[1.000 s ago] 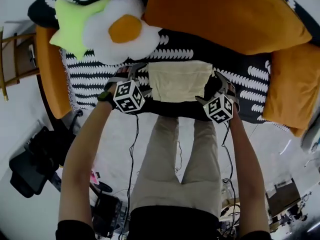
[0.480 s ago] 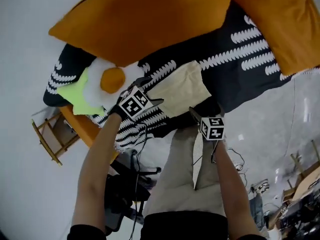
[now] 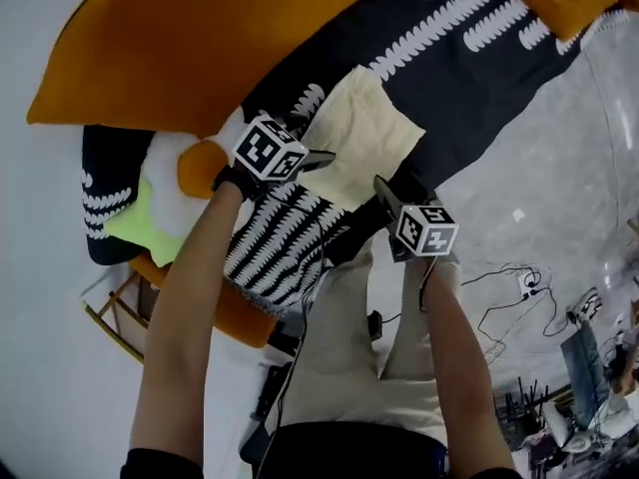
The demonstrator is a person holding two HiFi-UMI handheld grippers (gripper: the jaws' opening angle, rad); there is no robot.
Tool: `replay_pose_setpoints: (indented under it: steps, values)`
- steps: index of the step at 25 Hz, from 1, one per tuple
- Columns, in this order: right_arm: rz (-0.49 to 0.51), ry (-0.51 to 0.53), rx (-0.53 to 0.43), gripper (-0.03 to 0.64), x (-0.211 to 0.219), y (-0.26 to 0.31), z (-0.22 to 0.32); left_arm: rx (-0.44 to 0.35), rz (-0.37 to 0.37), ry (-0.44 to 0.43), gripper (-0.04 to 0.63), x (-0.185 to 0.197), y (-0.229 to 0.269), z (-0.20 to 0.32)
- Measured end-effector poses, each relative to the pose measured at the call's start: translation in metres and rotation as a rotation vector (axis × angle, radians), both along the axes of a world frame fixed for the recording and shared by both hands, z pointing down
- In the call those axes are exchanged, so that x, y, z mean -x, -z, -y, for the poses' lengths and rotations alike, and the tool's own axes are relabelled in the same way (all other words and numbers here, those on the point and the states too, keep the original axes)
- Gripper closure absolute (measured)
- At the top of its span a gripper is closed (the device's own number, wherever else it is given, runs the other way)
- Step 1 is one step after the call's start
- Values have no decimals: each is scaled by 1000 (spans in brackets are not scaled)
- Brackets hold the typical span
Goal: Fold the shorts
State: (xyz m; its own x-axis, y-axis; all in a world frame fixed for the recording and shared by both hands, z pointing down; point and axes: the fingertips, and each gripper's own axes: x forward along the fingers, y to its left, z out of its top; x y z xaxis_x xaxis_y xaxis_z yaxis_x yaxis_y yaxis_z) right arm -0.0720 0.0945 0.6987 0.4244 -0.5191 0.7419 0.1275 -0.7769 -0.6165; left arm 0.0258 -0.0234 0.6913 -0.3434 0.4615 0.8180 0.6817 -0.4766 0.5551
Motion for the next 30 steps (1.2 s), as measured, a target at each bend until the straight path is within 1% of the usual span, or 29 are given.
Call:
replay_pose_setpoints:
  steps: [1,2,4,5,7,9,11,12,14,16,17,18,19,22,23,24,25,27,30]
  values:
    - [5,-38,-12,360,1,-3,2,6,23,-10,165,3,-5,-5]
    - [9,-60,-22,405,2,-7,4,2,35,-25,166,6,-11,-8]
    - [12,-78,-23,407,3,-15,9,-34,20,-65,168,10,-24,-10]
    - [14,-93,-18,413,3,-19,9,-51,6,-85,192,10,-29,-9]
    - [20,-143,-23,422,1,-21,5,-53,-6,-104,228,6,-32,-9]
    - [27,-192,-44,420,-1,-18,3,-43,14,-115,253,4,-28,-7]
    - [34,-217,-59,420,-2,-17,5,-41,46,-119,253,5,-23,-4]
    - [37,-223,-64,420,-3,-19,5,-31,54,-111,252,3,-20,-7]
    - [49,-231,-69,422,-6,-22,5,0,61,-63,253,-5,-14,-19]
    - [55,-234,-71,435,-6,-22,4,-5,72,-25,254,-9,-12,-27]
    - [52,-233,-69,439,-4,-21,3,-22,66,-24,277,-10,-13,-28]
    - [49,-233,-67,442,-2,-19,4,-38,56,-25,322,-9,-14,-27]
    - [46,-234,-63,446,0,-16,4,-49,49,-22,348,-7,-14,-27]
    - [42,-216,-54,458,-1,-13,7,-53,30,6,389,-4,-13,-26]
    - [43,-196,-58,496,-3,-12,8,-52,21,11,407,-4,-13,-26]
    - [45,-173,-64,561,-6,-10,8,-48,15,17,435,-3,-13,-28]
    - [43,-154,-67,571,-10,-7,6,-40,10,27,452,-4,-12,-30]
    - [24,-152,-83,577,-16,5,-4,-11,3,51,463,-2,-5,-38]
    - [-23,-173,-125,577,-12,39,-24,60,38,78,463,8,28,-50]
